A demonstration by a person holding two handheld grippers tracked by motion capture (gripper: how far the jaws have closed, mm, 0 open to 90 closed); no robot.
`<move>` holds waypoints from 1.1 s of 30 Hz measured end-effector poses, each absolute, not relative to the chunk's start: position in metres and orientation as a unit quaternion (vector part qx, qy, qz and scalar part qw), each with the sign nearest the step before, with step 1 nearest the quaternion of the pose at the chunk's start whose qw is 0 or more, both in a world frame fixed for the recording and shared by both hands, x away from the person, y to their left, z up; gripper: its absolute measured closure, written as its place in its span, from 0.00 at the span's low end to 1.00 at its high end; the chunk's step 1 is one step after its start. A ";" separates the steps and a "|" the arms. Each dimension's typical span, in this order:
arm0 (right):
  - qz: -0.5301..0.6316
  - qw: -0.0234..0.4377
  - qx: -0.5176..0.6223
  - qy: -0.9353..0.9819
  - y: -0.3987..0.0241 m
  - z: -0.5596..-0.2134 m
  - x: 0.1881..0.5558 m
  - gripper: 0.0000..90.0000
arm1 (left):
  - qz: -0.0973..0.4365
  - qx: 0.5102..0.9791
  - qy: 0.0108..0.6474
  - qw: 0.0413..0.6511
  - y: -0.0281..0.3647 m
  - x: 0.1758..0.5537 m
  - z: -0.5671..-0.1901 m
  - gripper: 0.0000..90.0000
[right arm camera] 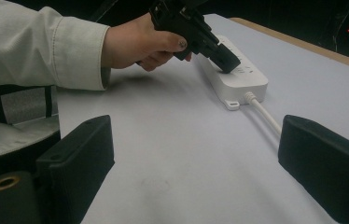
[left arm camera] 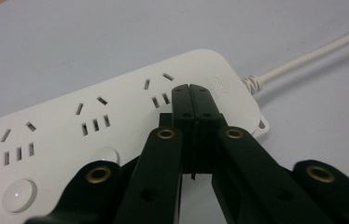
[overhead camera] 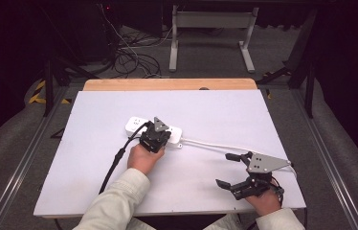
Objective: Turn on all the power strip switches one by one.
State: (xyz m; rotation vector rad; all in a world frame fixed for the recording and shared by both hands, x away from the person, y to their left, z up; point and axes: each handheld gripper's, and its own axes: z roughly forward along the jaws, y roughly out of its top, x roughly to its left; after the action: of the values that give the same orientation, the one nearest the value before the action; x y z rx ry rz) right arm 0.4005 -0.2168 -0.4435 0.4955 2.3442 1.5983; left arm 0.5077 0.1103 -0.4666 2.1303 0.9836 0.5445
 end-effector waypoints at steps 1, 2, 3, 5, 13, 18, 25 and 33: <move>0.550 0.130 0.170 0.807 -0.216 -0.444 0.400 0.12 | 0.209 0.826 0.381 0.358 0.111 0.508 -0.466 1.00; 0.550 0.130 0.169 0.807 -0.216 -0.444 0.400 0.12 | 0.208 0.825 0.384 0.360 0.111 0.508 -0.467 1.00; 0.550 0.130 0.169 0.807 -0.216 -0.443 0.400 0.12 | 0.203 0.824 0.386 0.362 0.111 0.509 -0.467 1.00; 0.551 0.130 0.169 0.807 -0.216 -0.443 0.400 0.12 | 0.204 0.823 0.388 0.360 0.111 0.509 -0.467 1.00; 0.551 0.130 0.169 0.807 -0.216 -0.443 0.400 0.12 | 0.226 0.822 0.391 0.345 0.111 0.508 -0.467 1.00; 0.552 0.129 0.169 0.806 -0.217 -0.443 0.400 0.12 | 0.199 0.820 0.396 0.363 0.120 0.511 -0.467 1.00; 0.550 0.128 0.168 0.808 -0.215 -0.443 0.400 0.12 | 0.225 0.825 0.385 0.346 0.113 0.507 -0.467 1.00; 0.551 0.128 0.167 0.808 -0.216 -0.443 0.400 0.12 | 0.226 0.829 0.382 0.341 0.112 0.507 -0.467 1.00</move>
State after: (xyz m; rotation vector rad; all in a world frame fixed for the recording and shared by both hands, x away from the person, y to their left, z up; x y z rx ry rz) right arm 0.3997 -0.2157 -0.4433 0.4870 2.3492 1.6030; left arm 0.5069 0.1117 -0.4674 2.1561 0.9932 0.5888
